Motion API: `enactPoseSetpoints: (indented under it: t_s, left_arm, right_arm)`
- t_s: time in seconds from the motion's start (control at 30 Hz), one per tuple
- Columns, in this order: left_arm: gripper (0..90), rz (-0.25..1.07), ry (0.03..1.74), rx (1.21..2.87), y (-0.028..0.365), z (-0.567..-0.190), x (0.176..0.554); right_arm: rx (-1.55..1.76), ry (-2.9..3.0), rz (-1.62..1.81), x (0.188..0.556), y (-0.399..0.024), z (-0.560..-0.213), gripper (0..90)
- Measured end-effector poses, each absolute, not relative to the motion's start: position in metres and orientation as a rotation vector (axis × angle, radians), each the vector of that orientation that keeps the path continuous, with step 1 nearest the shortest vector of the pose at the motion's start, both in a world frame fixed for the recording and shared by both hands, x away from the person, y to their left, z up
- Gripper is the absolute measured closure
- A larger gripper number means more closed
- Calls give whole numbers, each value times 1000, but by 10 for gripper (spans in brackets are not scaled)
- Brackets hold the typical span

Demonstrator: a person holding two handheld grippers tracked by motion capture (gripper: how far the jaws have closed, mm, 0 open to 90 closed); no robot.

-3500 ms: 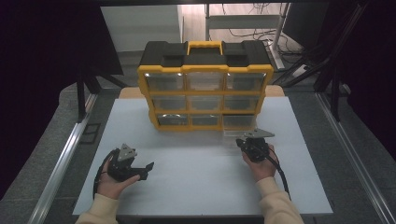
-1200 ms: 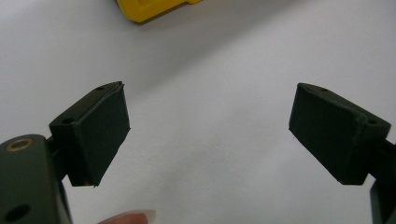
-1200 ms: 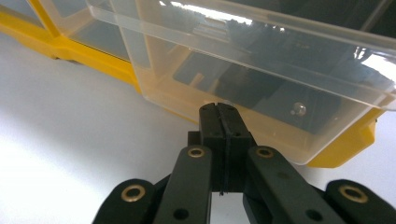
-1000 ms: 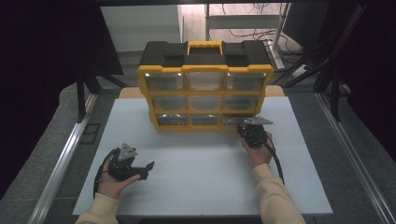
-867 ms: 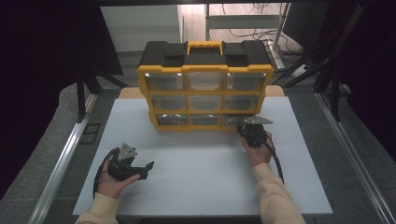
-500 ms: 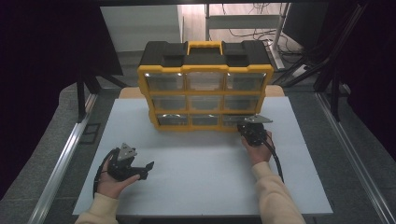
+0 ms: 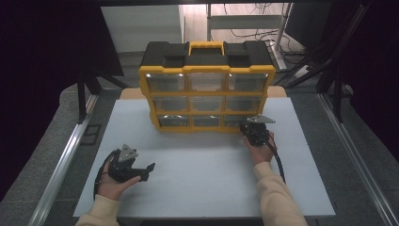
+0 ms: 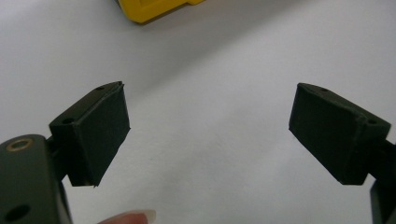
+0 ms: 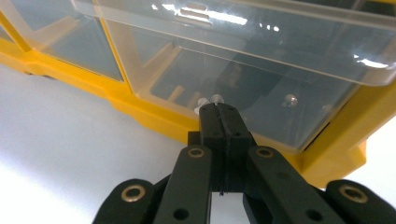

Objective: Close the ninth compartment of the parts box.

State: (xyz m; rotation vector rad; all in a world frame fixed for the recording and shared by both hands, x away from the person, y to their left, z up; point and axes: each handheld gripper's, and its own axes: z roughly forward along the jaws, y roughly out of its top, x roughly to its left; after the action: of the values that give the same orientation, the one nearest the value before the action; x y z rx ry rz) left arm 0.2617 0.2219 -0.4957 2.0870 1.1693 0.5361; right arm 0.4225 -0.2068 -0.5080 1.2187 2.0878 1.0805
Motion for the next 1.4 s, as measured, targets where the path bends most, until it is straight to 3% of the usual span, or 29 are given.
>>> enactPoseSetpoints:
  t_s: [1.4]
  left_arm:
    - [126,525,1159,2115,216,-499,269]
  right_arm:
    - [1159,2104,1106,412,-205,-499,899]
